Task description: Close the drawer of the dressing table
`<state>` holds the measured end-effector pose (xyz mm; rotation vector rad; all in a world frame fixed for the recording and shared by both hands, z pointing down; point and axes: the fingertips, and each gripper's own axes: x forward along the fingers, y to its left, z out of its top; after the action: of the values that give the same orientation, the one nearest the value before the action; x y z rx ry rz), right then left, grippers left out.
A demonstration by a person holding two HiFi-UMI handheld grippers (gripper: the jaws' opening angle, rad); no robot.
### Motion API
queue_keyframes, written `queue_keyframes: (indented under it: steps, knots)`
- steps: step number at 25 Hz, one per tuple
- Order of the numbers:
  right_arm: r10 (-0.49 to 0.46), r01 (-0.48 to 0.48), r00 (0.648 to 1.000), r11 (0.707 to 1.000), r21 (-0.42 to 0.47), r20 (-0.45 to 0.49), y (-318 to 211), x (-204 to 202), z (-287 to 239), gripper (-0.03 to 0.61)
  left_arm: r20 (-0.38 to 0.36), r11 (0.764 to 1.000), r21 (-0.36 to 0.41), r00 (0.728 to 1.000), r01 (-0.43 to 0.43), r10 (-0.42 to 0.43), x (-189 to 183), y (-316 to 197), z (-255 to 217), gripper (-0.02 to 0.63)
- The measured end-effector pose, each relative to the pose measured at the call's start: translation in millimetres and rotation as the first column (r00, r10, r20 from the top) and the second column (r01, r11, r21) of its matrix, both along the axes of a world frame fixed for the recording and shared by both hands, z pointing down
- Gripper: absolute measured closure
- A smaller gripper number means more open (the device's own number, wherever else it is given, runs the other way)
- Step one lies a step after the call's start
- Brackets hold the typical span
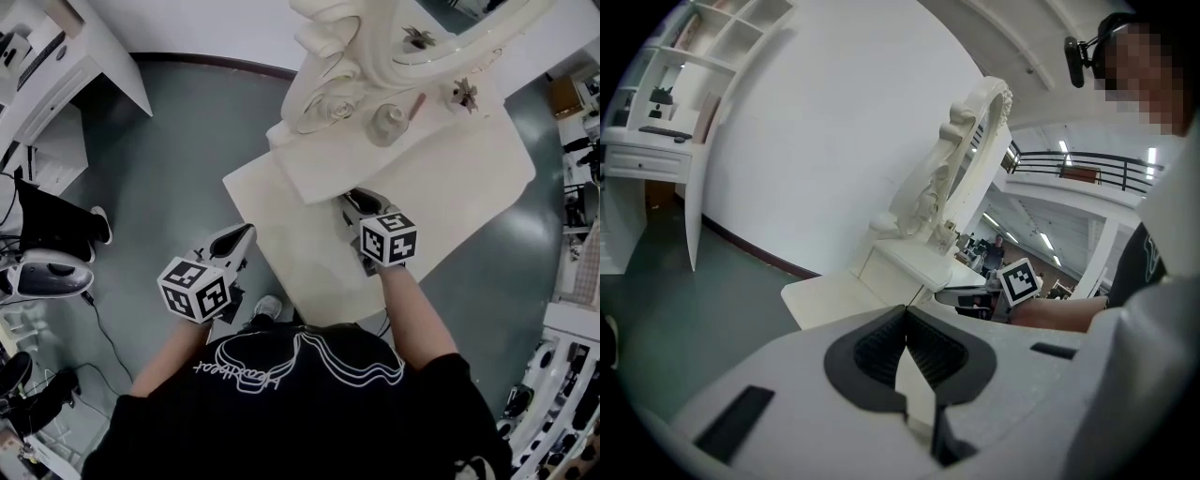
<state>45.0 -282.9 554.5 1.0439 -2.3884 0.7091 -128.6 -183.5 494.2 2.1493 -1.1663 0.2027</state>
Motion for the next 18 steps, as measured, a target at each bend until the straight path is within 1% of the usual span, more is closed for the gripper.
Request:
queue_keyframes:
  steps: [8,16,18]
  knots:
    - [-0.002,0.002,1.000,1.000,-0.004,-0.007,-3.6,-2.3,0.3,0.480,-0.009,1.000,-0.002,1.000,0.015,-0.015,-4.7,1.4,2.5,0.611]
    - [0.003,-0.003,1.000,1.000,0.000,-0.004,-3.7,-1.6,-2.1,0.476,-0.013,1.000,0.000,1.000,0.002,-0.002,-1.1,1.9,-0.2,0.611]
    - [0.008,-0.008,1.000,1.000,0.010,0.000,-2.5,-1.4,-5.7,0.446,-0.015,1.000,0.001,1.000,-0.007,0.007,1.0,2.8,-1.8,0.611]
